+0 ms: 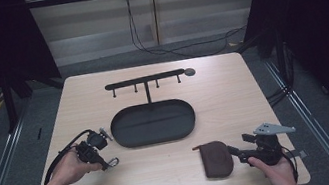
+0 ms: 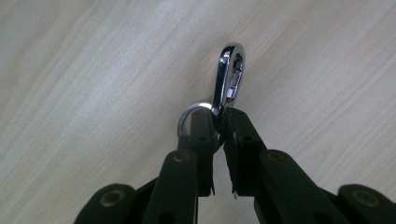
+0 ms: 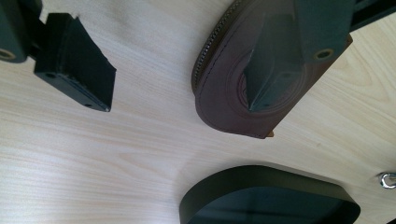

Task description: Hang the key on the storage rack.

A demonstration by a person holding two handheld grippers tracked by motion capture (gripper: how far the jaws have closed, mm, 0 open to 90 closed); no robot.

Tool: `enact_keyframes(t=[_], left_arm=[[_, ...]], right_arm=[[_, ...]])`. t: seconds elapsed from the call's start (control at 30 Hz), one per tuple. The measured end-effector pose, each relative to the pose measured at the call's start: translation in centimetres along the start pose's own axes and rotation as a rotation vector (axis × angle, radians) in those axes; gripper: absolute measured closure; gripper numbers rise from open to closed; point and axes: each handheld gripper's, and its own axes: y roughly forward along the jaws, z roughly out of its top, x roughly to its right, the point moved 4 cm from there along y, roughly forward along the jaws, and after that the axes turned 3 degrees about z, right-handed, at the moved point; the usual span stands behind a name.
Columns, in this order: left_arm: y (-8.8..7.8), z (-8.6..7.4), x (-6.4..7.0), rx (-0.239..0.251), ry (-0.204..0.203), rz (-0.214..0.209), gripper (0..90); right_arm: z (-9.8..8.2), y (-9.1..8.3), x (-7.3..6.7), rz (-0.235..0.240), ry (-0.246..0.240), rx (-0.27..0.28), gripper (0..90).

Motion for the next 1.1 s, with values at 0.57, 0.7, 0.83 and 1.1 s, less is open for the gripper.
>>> enact_keyframes(t=[0.57, 0.7, 0.83, 1.1], left_arm=[[-1.7, 1.2, 0.8, 0.011, 0.030, 0.001, 82.8], [-2.2, 1.5, 1.0, 0.016, 0.027, 0.001, 82.9], [-2.7, 1.7, 1.0, 0.022, 0.035, -0.002, 82.9], [-4.1, 2.2, 1.1, 0.039, 0.060, 0.005, 83.0]], right_arm=[[0.0, 0.0, 0.1, -0.003, 0.006, -0.004, 24.2], [0.0, 0.0, 0.1, -0.003, 0.006, -0.003, 24.2], [0.0, 0.0, 0.1, -0.002, 0.006, -0.001, 24.2], [0.0, 0.0, 0.1, -0.003, 0.009, 0.000, 24.2]])
